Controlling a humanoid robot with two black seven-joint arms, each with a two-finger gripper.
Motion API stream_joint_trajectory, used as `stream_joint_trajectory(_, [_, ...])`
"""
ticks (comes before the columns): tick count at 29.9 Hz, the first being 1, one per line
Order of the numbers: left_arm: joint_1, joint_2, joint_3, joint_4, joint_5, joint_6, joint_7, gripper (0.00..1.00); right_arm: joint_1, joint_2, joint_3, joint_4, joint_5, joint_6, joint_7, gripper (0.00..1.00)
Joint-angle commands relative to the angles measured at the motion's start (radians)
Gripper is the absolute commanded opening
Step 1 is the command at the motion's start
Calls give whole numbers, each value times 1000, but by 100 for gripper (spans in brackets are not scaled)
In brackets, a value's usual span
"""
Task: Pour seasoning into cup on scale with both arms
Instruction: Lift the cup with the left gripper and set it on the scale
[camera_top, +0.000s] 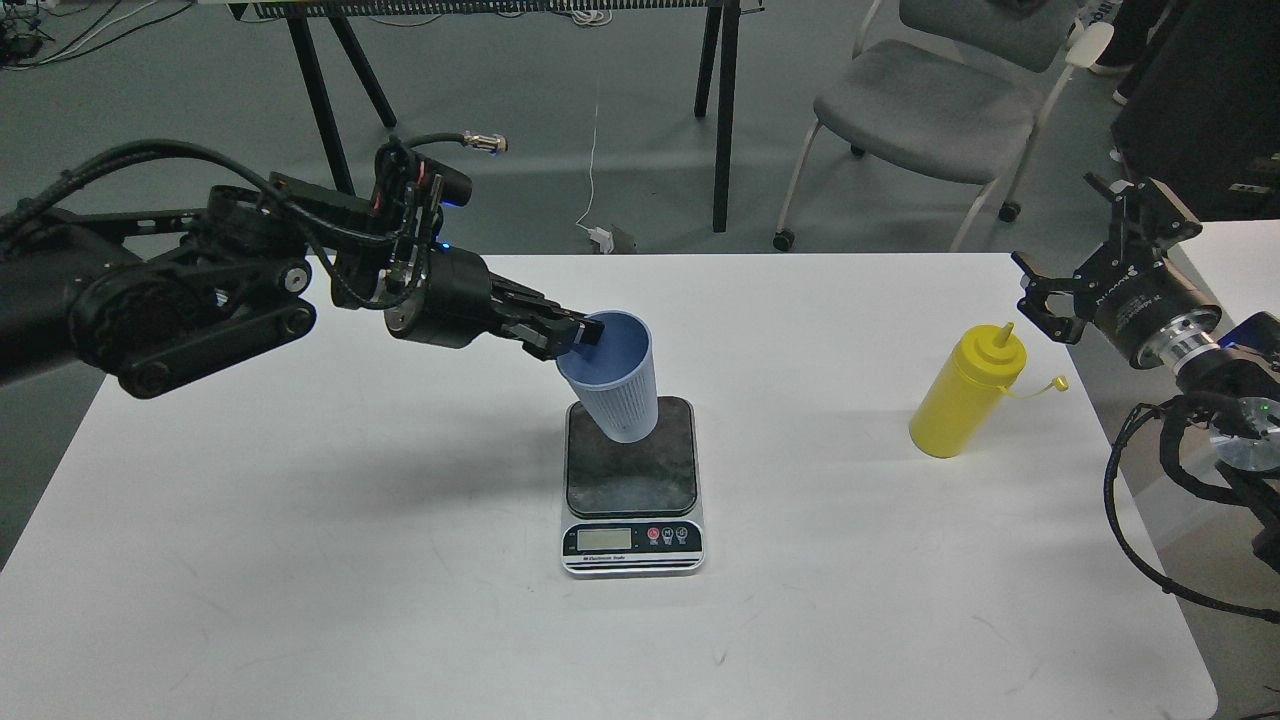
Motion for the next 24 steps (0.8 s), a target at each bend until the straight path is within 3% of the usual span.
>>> stream_joint_trajectory(1, [4,-81,36,74,1,5,0,10,0,-3,0,0,-1,0,0,99])
stream_joint_trajectory(13, [26,-141,53,197,-2,17,0,11,-1,3,-1,0,1,0,0,99])
stream_joint_trajectory(24, [49,-161,57,203,1,25,0,12,0,8,-1,0,-1,0,0,99])
